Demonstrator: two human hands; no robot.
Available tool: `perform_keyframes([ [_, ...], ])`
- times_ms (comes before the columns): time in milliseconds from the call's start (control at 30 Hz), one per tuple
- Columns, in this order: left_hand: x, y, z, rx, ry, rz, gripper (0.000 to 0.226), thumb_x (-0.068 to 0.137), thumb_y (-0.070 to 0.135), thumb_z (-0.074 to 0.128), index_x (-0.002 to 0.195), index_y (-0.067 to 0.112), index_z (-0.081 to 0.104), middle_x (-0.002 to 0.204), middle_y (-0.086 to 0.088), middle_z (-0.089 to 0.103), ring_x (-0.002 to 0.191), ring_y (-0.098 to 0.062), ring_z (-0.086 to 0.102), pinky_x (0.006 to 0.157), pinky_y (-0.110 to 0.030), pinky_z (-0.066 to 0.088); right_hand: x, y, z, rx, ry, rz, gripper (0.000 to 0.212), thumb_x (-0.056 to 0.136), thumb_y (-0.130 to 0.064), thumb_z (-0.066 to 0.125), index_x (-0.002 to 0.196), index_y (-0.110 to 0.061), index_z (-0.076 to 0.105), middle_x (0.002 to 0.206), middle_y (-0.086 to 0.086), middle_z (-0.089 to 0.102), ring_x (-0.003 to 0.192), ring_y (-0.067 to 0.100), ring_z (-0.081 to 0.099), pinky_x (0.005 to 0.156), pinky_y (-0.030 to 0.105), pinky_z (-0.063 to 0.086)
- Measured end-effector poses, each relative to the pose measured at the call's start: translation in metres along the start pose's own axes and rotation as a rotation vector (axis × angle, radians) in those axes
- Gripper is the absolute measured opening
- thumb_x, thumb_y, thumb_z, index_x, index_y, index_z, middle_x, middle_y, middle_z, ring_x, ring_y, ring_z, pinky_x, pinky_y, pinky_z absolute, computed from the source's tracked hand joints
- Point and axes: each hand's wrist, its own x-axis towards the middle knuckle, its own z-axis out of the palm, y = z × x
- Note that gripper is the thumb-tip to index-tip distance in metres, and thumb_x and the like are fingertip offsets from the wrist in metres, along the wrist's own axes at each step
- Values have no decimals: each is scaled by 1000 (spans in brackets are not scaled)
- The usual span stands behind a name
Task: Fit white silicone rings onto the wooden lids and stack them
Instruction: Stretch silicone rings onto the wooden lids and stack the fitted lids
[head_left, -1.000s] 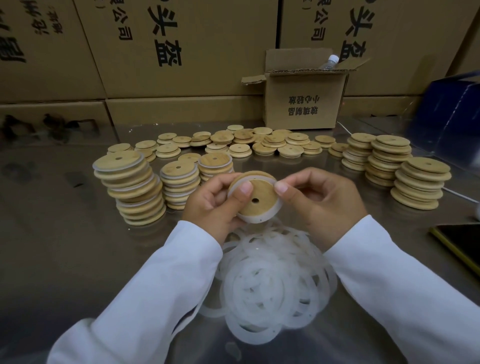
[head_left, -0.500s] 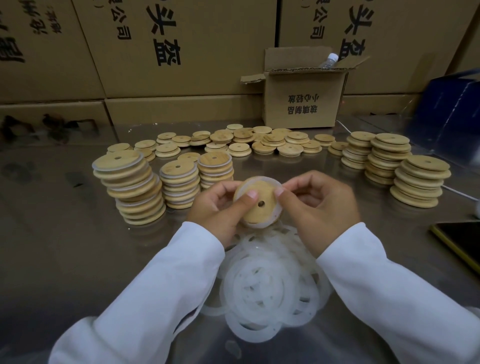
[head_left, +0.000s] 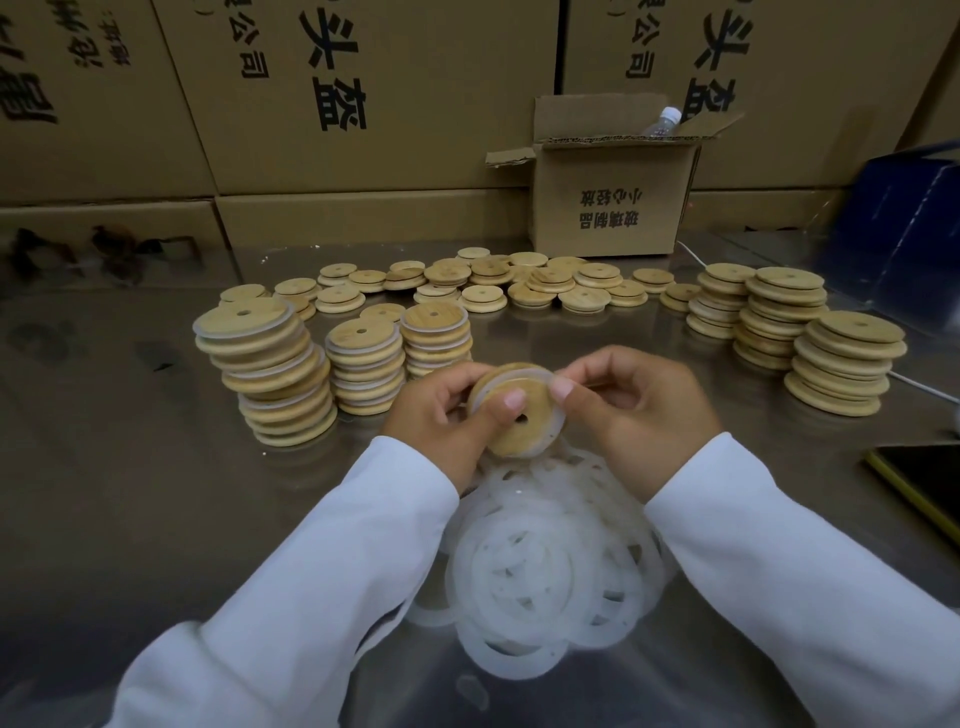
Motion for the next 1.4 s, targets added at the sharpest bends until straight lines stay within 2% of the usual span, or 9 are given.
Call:
perform_keyframes([
  [100,1,3,-1,-70,14,-23,7,77,18,67,80,23,67,78,-1,69,80,-19,64,81,-41,54,3,-6,-7,79,-53,71,8,80,-16,68,72,-18,67,72,-3,68,61,0,59,60,13,49],
  [167,1,3,-2,-127,3,-55,10,73,26,74,81,23,69,78,-1,70,82,-21,65,81,-44,55,4,-9,-12,126,-94,115,7,80,-17,67,73,-17,68,71,-1,67,55,-3,56,52,8,44],
  [300,1,3,-2,-252,-32,-121,28,68,29,75,91,15,69,84,-8,70,82,-25,66,68,-36,56,4,-13,-16,130,-121,84,8,81,-16,66,73,-17,68,71,-3,66,61,1,57,54,8,45],
  [433,1,5,-1,-357,-44,-168,41,63,27,63,99,7,66,86,-10,70,78,-21,67,55,-25,53,4,-15,-17,91,-112,25,10,80,-14,66,72,-19,67,77,-1,69,67,4,61,61,10,49],
  [533,2,5,-3,-379,-50,-171,38,64,25,62,98,9,66,84,-7,71,76,-18,68,54,-24,53,3,-15,-16,43,-99,2,12,81,-16,66,70,-21,66,76,-1,70,70,9,63,68,20,52],
  [900,2,2,-7,-331,-59,-138,39,68,25,61,101,6,66,87,-11,71,79,-22,68,55,-27,54,-4,-10,-9,-123,6,-102,16,80,-21,69,66,-28,63,69,-12,67,69,3,63,67,18,49],
  [1100,-2,0,1,-184,14,-48,27,61,32,65,81,14,68,74,0,71,76,-18,66,75,-39,55,-6,0,-6,-4,61,-85,14,77,-17,71,69,-26,64,72,-8,68,71,5,64,67,16,53],
  [1267,0,-2,4,-201,83,-78,21,64,30,66,78,14,67,72,-3,70,72,-22,67,65,-37,58,-8,4,4,11,128,-115,19,73,-21,73,81,-30,58,83,-12,65,78,3,64,78,30,54],
  [1400,2,-1,2,-306,98,-132,27,59,30,68,80,12,66,71,-3,70,66,-18,68,50,-25,54,-9,5,6,-21,162,-135,12,74,-23,72,76,-26,61,75,-13,65,74,2,63,76,31,55],
])
